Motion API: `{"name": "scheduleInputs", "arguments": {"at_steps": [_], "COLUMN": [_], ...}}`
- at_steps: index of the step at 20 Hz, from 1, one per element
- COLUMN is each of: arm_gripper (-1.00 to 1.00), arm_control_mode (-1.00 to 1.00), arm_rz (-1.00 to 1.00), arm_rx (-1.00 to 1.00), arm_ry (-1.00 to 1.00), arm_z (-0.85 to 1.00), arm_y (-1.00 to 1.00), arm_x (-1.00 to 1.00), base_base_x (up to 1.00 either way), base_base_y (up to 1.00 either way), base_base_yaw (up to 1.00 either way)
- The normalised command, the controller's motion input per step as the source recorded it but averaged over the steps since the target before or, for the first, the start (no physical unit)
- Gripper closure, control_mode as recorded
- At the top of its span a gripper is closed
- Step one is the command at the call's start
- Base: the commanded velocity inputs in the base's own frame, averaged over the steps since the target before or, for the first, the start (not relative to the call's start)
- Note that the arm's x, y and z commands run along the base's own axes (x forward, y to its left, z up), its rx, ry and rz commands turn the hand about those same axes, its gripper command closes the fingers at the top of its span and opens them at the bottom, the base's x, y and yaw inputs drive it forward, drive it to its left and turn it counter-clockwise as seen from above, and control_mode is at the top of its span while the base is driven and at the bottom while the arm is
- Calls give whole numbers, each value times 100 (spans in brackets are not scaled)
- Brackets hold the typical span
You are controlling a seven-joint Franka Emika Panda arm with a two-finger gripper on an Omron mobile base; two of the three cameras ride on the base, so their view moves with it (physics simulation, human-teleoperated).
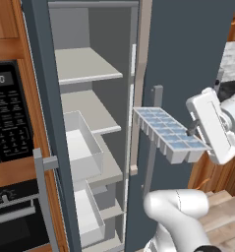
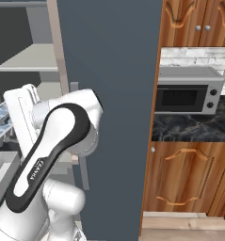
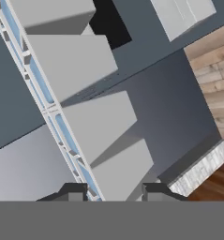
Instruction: The ice cube tray has been filled with water. Take the tray and place it in the freezer to make ice. Close the freezer door after placing the tray.
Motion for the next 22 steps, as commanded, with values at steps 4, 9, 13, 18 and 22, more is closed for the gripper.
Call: {"name": "scheduleInputs", "arguments": {"at_steps": [4,9,13,18,22], "arm_gripper": [100,100,100,100,100], "arm_control_mode": [-100,-100,-100,-100,-100], "arm_rz": [-7,-3,-1,0,-2], "arm_rx": [0,0,0,-2,-4], "arm_ry": [-1,-5,-7,-12,-15], "arm_z": [48,23,30,33,28], "arm_y": [34,45,37,51,49], "arm_x": [44,54,56,41,46], "base_base_x": [0,0,0,0,0], "base_base_y": [0,0,0,0,0], "base_base_yaw": [0,0,0,0,0]}}
